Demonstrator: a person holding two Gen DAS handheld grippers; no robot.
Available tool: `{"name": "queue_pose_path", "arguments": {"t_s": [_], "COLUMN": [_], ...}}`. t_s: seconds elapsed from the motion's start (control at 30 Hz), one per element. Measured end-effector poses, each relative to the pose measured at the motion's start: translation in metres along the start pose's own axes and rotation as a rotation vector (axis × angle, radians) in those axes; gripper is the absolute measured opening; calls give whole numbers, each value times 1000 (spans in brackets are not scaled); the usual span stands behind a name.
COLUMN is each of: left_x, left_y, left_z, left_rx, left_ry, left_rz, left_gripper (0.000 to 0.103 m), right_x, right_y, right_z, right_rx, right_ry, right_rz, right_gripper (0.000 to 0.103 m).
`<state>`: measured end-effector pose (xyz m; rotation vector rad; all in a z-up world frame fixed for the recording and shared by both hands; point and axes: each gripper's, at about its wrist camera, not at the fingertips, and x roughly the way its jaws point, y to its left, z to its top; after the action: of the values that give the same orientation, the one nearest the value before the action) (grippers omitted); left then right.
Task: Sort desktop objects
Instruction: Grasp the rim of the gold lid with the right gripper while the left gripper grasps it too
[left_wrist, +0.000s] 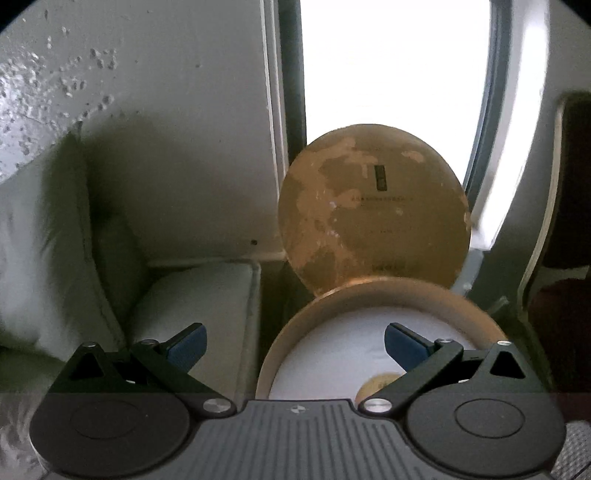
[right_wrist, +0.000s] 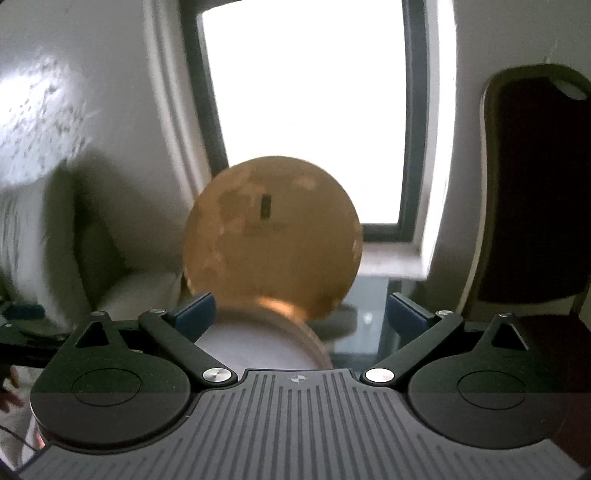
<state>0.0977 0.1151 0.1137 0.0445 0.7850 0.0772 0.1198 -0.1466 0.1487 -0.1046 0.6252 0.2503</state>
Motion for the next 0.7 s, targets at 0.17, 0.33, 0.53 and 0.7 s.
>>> {"name": "queue_pose_path", "arguments": {"t_s": [0.17, 0.33, 0.53, 0.7], "left_x": [35, 89, 165, 229], "left_y": [6, 21, 46, 47], "left_z": [42, 77, 79, 67], "left_rx": [19, -80, -303, -414], "left_ry": [-73, -123, -219, -166], "left_rz": [122, 215, 13, -8], "left_gripper": [102, 102, 102, 102], "right_x": [34, 84, 165, 245], "right_y": [-14, -34, -69, -90], "right_z": [44, 76, 88, 67], "right_rx": [9, 78, 154, 135], "right_ry": [-65, -156, -248, -229], "right_rz": [-19, -4, -36, -46], "right_gripper": [102, 103, 103, 103]}}
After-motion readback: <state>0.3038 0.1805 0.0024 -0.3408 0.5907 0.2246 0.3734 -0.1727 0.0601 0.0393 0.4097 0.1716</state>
